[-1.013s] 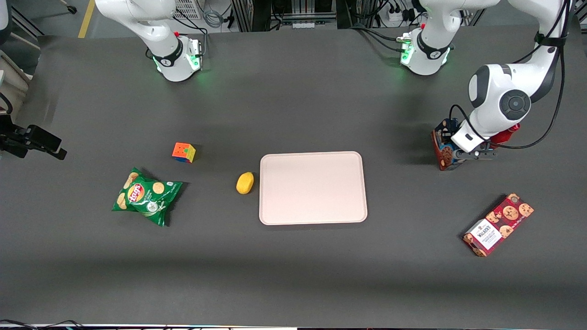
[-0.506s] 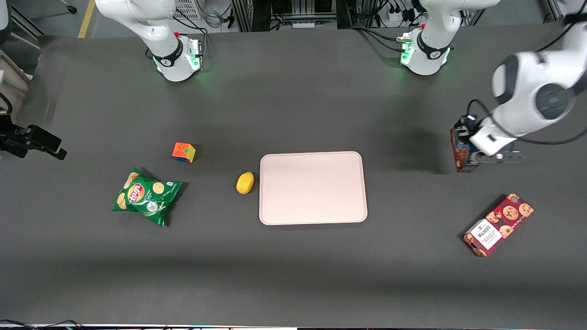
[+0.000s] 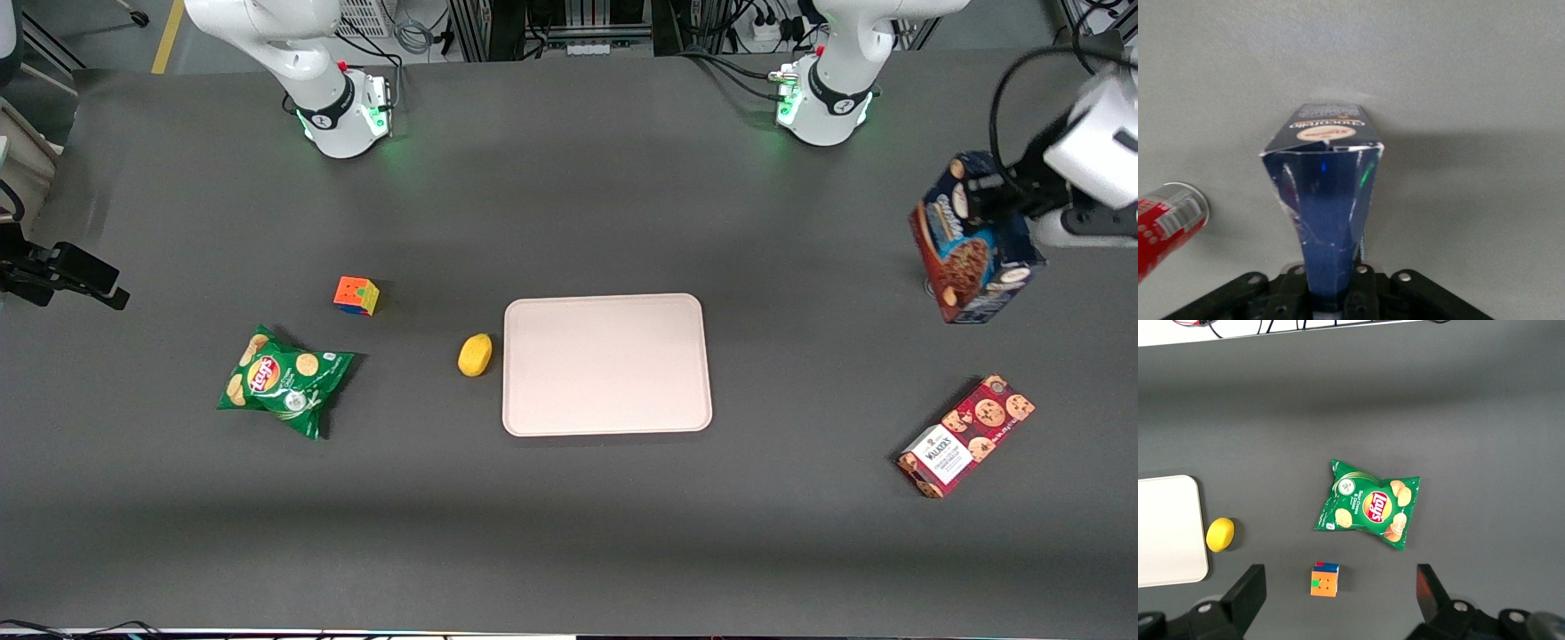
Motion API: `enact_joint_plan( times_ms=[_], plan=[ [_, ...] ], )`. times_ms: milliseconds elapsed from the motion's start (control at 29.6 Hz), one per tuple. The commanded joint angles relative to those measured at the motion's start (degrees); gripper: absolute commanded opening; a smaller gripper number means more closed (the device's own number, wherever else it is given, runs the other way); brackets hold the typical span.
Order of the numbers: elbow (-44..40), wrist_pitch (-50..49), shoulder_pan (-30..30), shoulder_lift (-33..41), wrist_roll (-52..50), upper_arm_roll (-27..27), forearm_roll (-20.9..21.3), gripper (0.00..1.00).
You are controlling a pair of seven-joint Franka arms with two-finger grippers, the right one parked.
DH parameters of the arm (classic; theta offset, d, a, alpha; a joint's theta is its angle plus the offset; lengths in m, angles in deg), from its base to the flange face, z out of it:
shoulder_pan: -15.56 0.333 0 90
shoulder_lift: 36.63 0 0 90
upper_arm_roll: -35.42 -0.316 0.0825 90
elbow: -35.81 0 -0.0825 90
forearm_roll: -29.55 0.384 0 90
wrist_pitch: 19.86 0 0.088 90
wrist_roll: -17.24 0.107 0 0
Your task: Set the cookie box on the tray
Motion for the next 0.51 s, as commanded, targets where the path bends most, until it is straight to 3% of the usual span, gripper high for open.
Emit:
enact_joint_plan(
  times_ms=[0, 169, 304, 473],
  plan=[
    [-9.09, -2.44, -0.56, -8.13, -12.71, 8.3, -1.3, 0.0],
    [-9.27, 1.16, -0.65, -14.54, -20.02, 16.57, -0.16, 0.0],
    [-8.74, 4.85, -0.83, -21.04, -21.78, 21.14, 4.4, 0.0],
    [-8.48, 9.51, -1.09, -31.67, -22.75, 23.61, 6.78, 0.0]
  ],
)
